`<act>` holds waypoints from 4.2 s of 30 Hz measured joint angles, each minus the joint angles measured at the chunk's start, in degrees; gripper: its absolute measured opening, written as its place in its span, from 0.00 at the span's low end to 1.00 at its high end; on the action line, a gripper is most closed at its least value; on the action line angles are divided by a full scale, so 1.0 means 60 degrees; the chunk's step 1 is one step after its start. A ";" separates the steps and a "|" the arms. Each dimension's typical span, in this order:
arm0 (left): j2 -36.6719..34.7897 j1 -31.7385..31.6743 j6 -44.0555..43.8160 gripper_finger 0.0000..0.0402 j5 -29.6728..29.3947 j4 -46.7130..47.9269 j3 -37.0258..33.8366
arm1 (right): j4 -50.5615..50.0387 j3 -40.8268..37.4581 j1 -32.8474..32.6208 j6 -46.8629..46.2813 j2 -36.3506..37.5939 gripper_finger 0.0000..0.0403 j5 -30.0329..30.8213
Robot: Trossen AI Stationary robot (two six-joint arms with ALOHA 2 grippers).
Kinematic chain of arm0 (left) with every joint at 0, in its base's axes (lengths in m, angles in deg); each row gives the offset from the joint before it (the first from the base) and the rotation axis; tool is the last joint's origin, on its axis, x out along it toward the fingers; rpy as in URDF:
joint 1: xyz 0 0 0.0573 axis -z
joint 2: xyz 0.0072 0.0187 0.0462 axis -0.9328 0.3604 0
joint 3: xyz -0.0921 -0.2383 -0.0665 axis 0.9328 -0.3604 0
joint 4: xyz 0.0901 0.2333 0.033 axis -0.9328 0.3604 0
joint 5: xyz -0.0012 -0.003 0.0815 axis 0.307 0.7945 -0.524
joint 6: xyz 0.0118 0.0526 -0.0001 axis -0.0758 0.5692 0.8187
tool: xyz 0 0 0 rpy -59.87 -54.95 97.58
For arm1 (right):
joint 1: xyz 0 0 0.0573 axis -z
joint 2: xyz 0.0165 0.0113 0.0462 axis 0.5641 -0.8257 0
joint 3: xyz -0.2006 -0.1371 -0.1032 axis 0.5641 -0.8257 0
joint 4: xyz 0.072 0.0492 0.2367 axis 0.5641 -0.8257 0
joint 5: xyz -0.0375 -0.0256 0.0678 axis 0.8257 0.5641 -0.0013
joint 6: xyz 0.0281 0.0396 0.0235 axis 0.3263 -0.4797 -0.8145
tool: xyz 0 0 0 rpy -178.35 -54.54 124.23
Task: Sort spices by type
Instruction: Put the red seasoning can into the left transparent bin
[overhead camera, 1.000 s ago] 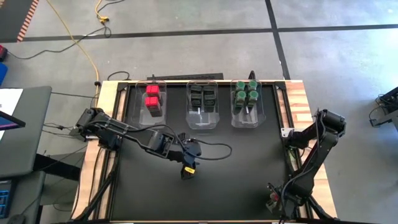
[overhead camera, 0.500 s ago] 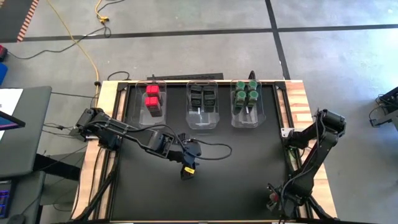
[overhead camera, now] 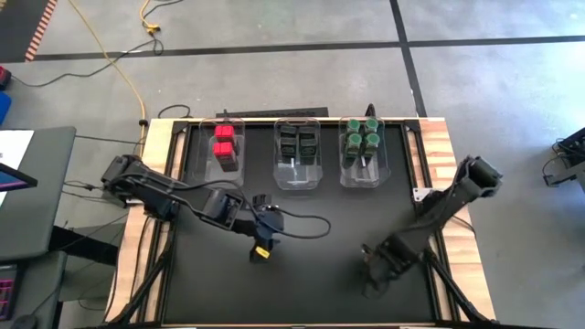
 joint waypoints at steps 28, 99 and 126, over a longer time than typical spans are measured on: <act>-0.4350 -0.1406 0.0661 0.57 0.1590 -0.2368 -0.5113 | -0.1085 0.6386 0.4138 0.8138 -0.4068 0.60 0.1300; -0.0621 -0.2073 0.0697 0.57 0.1239 -0.3177 -0.1864 | 0.0801 0.1950 -0.0422 0.0455 -0.0218 0.71 1.0016; 0.4311 -0.1784 0.2073 0.57 0.1495 -0.1651 0.2611 | 0.0852 -0.1879 -0.3651 -0.4416 0.1330 0.71 1.0497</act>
